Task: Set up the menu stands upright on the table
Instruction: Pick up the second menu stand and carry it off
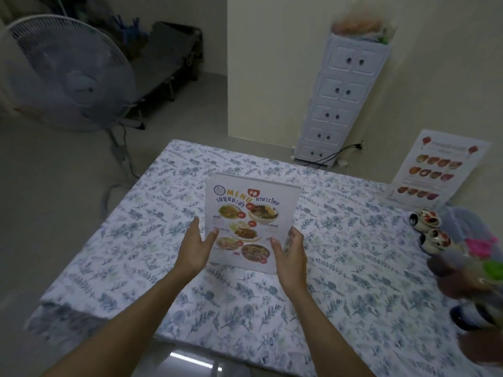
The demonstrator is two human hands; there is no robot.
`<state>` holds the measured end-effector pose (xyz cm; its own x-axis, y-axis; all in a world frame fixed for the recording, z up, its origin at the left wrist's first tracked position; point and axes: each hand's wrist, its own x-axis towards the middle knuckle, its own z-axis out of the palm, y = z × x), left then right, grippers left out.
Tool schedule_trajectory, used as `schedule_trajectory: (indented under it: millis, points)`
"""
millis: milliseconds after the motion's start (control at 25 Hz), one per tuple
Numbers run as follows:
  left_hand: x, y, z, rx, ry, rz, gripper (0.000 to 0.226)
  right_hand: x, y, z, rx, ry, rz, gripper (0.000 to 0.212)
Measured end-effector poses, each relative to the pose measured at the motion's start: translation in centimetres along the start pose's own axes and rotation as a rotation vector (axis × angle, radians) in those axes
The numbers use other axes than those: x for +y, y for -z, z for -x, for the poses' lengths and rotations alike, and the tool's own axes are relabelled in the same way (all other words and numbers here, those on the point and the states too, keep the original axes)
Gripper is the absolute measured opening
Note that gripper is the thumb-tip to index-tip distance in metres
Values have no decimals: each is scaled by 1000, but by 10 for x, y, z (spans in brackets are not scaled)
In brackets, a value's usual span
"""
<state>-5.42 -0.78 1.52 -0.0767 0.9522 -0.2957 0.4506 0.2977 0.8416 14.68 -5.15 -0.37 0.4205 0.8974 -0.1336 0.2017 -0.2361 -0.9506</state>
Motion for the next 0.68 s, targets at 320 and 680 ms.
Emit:
schedule_trajectory:
  millis: [320,680]
  points:
    - [-13,-14,-29,26,28,216,36,20,-7,-29,-8,-45,51,19]
    - [-10,20,-83,65,0,237,15,-3,-39,-69,2,-12,85,14]
